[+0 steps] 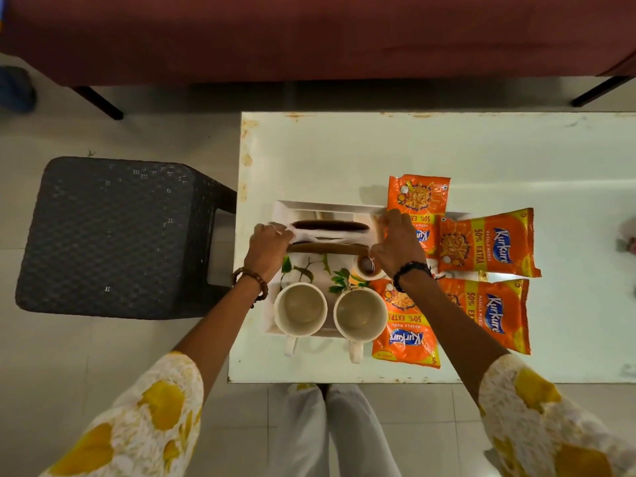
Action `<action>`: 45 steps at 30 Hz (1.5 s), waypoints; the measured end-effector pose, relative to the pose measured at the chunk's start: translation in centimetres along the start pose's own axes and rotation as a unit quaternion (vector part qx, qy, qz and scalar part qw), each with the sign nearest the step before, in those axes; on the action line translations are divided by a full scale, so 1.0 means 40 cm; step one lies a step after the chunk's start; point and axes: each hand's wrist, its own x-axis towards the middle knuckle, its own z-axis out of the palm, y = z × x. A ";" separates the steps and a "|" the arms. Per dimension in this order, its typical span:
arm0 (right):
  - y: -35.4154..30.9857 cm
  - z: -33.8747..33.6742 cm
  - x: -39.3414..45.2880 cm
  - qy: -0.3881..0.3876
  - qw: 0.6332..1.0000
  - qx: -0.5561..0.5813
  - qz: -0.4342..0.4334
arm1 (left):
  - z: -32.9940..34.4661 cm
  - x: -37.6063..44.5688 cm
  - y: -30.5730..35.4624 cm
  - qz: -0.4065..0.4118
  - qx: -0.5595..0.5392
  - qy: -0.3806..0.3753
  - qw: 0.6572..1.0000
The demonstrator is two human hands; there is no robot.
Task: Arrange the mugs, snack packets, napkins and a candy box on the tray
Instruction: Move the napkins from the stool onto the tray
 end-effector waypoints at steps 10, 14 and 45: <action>0.009 0.008 0.023 -0.156 0.946 -0.242 -0.151 | -0.007 0.024 0.011 0.225 0.287 -0.134 0.921; 0.022 0.009 -0.015 -0.168 0.941 -0.241 -0.168 | -0.026 0.014 -0.017 0.243 0.303 -0.175 0.904; 0.197 0.023 -0.104 -0.157 0.955 -0.249 0.038 | -0.006 0.027 -0.049 -0.069 0.191 0.019 0.979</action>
